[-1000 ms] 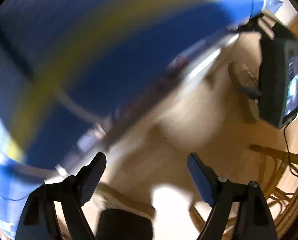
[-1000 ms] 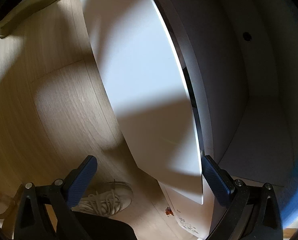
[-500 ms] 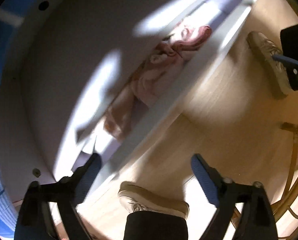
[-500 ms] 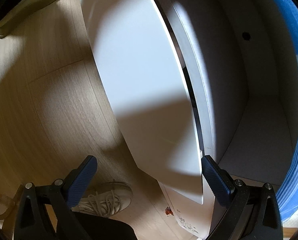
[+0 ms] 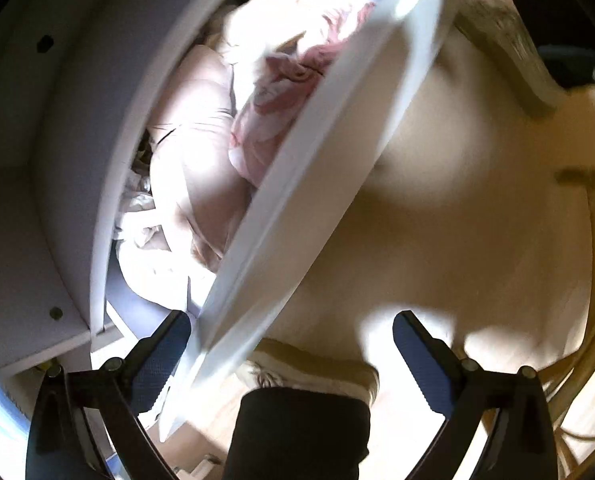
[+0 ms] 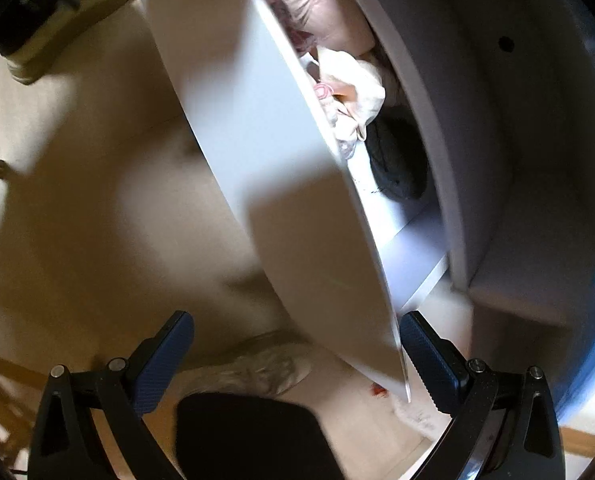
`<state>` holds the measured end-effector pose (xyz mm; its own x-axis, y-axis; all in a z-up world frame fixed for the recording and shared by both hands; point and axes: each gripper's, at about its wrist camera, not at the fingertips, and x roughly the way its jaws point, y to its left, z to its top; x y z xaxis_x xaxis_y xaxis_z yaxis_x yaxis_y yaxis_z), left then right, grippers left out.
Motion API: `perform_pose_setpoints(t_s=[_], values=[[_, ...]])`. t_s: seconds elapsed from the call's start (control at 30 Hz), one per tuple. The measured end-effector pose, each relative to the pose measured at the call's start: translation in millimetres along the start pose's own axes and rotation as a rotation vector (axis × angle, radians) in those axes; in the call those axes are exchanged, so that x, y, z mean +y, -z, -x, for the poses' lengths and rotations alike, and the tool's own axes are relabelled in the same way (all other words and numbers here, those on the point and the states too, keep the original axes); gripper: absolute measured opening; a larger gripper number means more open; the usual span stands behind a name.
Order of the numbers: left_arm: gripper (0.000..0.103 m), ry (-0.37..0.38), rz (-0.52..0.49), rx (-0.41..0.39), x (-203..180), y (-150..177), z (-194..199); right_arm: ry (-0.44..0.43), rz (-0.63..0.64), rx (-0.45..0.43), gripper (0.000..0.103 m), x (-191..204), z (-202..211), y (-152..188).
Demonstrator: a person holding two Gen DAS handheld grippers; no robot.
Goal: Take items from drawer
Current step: 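Pull the white drawer under the bed open with the left hand, then move both tools over the open drawer of clothes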
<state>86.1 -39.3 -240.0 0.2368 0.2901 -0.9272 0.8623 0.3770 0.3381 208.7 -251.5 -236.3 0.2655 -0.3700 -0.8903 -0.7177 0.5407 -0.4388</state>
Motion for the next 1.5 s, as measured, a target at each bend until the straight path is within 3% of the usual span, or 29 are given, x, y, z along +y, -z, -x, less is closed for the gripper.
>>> perform_pose_setpoints(t_s=[0.17, 0.27, 0.57, 0.7, 0.8, 0.93, 1.03, 1.17, 1.3, 1.5], values=[[0.102, -0.044, -0.076, 0.027, -21.8, 9.8, -1.1, -0.076, 0.005, 0.027, 0.103, 9.4, 10.6, 10.7], [0.102, -0.049, -0.096, 0.032, -38.7, 27.7, 13.9, -0.104, 0.01, 0.03, 0.103, 17.7, 20.0, 23.6], [0.102, -0.058, -0.15, 0.061, -72.5, 37.2, 32.5, -0.204, 0.05, 0.048, 0.103, 32.2, 38.5, 41.5], [0.1, -0.014, -0.135, 0.057, -65.0, 25.8, 50.0, -0.266, 0.03, 0.053, 0.103, 24.7, 44.2, 40.2], [0.096, 0.098, 0.003, 0.004, -36.8, 22.0, 72.0, -0.355, -0.101, 0.003, 0.103, 0.0, 54.3, 32.8], [0.096, 0.3, 0.25, -0.169, 10.5, 18.4, 111.2, -0.433, -0.316, -0.117, 0.103, -47.5, 72.6, 28.3], [0.096, 0.366, 0.4, -0.226, 35.4, 15.7, 115.1, -0.468, -0.5, -0.158, 0.103, -76.3, 72.5, 23.5], [0.096, 0.355, 0.627, -0.165, 56.7, 12.1, 81.8, -0.493, -0.743, -0.088, 0.103, -98.7, 42.8, 19.7], [0.096, 0.369, 0.825, -0.073, 67.7, 14.8, 41.5, -0.491, -0.874, 0.07, 0.103, -96.1, 4.6, 16.8], [0.096, 0.308, 0.912, 0.039, 59.4, 12.6, 4.5, -0.482, -0.903, 0.194, 0.103, -74.5, -27.2, 8.8]])
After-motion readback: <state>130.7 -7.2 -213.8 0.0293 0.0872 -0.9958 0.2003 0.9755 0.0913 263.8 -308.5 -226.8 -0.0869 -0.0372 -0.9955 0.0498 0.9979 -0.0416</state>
